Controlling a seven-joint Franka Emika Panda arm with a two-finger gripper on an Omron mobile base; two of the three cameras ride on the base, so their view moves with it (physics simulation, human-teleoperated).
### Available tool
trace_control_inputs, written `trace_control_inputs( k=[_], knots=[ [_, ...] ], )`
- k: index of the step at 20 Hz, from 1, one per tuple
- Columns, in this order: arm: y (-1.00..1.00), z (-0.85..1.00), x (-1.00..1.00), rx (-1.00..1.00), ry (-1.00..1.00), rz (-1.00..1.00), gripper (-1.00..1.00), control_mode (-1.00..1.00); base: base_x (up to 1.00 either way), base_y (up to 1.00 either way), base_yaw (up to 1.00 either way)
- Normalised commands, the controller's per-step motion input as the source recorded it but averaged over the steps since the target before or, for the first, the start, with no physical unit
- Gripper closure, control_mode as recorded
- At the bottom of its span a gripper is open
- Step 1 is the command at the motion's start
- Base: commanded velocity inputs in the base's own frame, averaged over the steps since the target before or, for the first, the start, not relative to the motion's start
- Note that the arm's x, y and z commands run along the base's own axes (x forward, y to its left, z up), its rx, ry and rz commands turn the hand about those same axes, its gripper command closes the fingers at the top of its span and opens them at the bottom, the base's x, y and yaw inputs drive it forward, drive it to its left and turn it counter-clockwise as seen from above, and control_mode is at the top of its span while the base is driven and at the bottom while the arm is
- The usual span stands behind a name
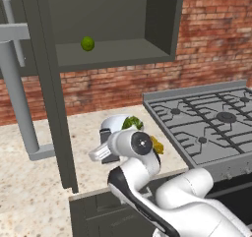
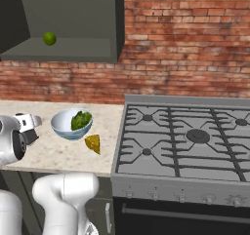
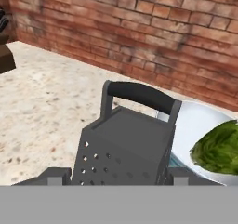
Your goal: Pick the cheese from the fridge and the cheese grater from the cabinet and place them next to the salad bowl.
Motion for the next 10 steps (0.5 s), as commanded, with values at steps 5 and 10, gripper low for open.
trace_control_inputs(
  k=[5,10],
  knots=[
    [0.07,-0.28,0.00,0.00,0.00,0.00,1.00,-1.00,0.00,0.00,0.00],
    [0.00,-0.29,0.00,0.00,-0.03,0.00,1.00,-1.00,0.00,0.00,0.00]
  ],
)
